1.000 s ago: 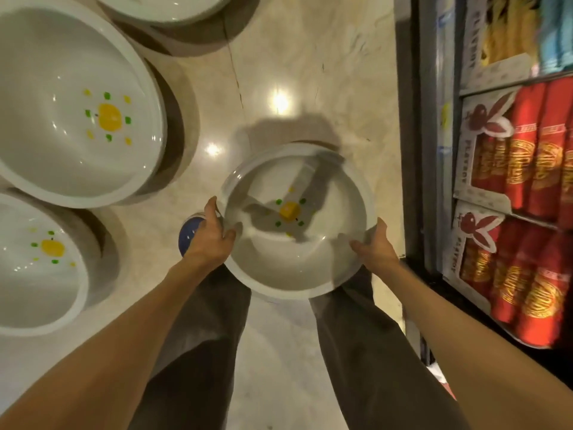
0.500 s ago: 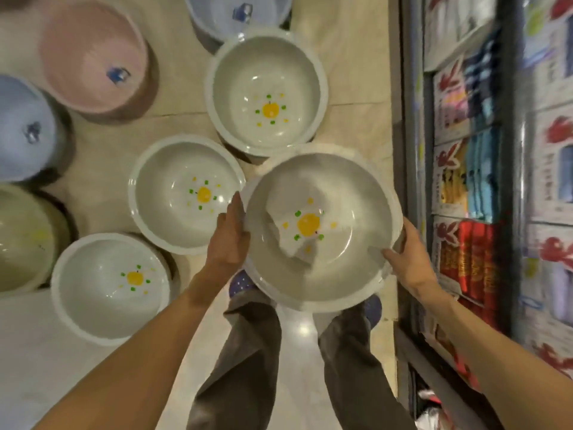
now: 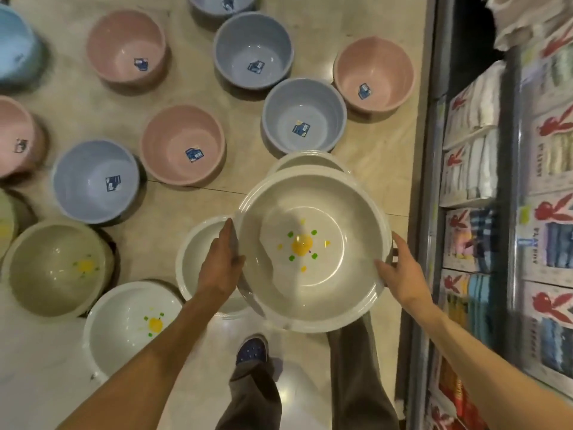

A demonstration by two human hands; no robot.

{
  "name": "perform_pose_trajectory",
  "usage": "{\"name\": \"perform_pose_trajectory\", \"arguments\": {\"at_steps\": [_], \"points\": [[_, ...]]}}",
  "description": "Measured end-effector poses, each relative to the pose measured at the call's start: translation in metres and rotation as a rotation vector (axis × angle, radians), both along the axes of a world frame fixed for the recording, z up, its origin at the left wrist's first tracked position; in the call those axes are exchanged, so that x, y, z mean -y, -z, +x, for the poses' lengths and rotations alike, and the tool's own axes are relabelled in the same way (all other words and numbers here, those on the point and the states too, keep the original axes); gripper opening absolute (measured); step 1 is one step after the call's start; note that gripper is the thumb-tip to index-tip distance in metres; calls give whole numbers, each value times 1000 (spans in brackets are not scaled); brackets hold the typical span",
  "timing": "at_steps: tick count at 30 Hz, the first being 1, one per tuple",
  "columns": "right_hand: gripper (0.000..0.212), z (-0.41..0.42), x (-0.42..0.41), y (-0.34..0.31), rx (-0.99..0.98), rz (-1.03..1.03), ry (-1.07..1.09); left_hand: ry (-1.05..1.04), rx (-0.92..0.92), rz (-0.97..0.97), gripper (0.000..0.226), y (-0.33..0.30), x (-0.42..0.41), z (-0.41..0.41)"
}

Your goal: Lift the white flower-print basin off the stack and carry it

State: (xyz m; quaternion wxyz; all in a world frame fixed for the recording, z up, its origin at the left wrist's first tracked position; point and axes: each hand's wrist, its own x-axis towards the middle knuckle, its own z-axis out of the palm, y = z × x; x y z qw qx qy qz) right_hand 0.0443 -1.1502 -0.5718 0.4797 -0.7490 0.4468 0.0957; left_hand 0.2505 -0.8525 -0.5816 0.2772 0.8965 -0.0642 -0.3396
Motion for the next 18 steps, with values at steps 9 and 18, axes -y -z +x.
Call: {"name": "perform_pose_trajectory", "arguments": {"at_steps": [9,18], "points": [[68,70,92,65,-100,51,-164,-161,-11,107,81,61,69,16],[67,109,138,149,-130,-37,-231,-185,36,198,75,161,120,36]]}}
